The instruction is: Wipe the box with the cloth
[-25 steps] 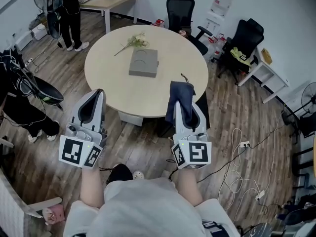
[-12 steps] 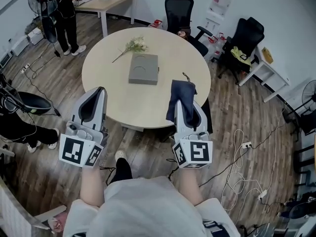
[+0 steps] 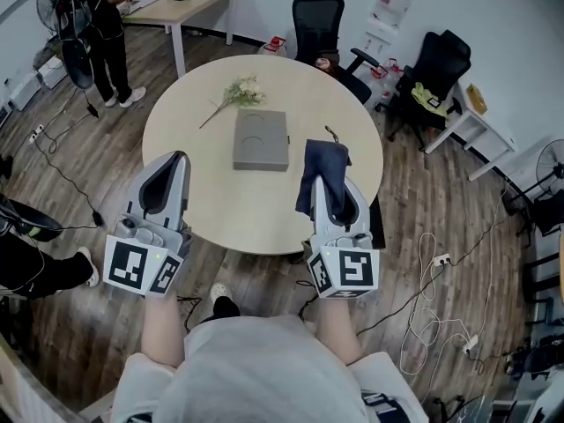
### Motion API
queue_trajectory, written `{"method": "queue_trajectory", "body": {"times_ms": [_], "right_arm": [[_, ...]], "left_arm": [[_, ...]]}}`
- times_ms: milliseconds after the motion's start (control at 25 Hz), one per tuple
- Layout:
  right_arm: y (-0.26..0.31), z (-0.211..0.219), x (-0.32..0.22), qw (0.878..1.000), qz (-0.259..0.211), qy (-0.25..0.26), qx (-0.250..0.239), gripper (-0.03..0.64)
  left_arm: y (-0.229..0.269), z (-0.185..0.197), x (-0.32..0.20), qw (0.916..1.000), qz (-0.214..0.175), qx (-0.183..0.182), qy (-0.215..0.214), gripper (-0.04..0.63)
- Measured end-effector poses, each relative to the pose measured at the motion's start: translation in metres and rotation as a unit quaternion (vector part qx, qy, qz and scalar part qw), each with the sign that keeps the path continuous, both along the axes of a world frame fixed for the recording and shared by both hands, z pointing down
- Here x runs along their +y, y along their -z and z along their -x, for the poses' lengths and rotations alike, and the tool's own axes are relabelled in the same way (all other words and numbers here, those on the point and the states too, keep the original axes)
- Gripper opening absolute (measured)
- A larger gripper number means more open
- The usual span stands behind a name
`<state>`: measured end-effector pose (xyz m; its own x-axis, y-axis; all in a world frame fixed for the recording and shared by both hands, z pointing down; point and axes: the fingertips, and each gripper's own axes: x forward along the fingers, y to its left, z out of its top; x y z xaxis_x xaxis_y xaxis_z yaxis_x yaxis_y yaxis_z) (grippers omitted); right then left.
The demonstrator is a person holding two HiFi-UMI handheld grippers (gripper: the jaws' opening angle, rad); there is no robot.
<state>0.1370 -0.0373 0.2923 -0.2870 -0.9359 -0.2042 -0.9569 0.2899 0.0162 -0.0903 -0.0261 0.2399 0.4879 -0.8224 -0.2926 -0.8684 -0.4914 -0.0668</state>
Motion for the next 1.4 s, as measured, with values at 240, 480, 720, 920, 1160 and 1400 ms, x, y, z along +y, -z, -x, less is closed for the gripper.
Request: {"method": "queue_trajectory", "body": {"times_ms": [240, 480, 720, 920, 1160, 1400], "right_arm": [[-0.005, 0.011, -0.035, 1.0, 0.006, -0.023, 0.001, 0.1], [-0.006, 0.025, -0.069, 0.999, 0.009, -0.04, 0.004, 0.101], [-0.009, 0.046, -0.093, 0.999, 0.009, -0.054, 0.0, 0.101], [-0.011, 0.06, -0.101, 0.998, 0.012, -0.058, -0.002, 0.1], [-0.011, 0.059, -0.115, 0.997, 0.017, -0.07, 0.003, 0.101], [-0.002, 0.058, -0.139, 0.997, 0.01, -0.071, 0.007, 0.101]], "left_arm": [[-0.005, 0.014, -0.045, 0.9998, 0.005, 0.002, -0.018, 0.008], [-0.005, 0.03, -0.086, 0.9994, 0.006, 0.006, -0.035, 0.009], [-0.012, 0.052, -0.114, 0.9988, 0.009, 0.006, -0.049, 0.009], [-0.014, 0.065, -0.127, 0.9983, 0.01, 0.009, -0.057, 0.009], [-0.02, 0.063, -0.148, 0.9971, 0.015, 0.011, -0.074, 0.009], [-0.019, 0.063, -0.171, 0.9969, 0.018, 0.012, -0.075, 0.009]]}}
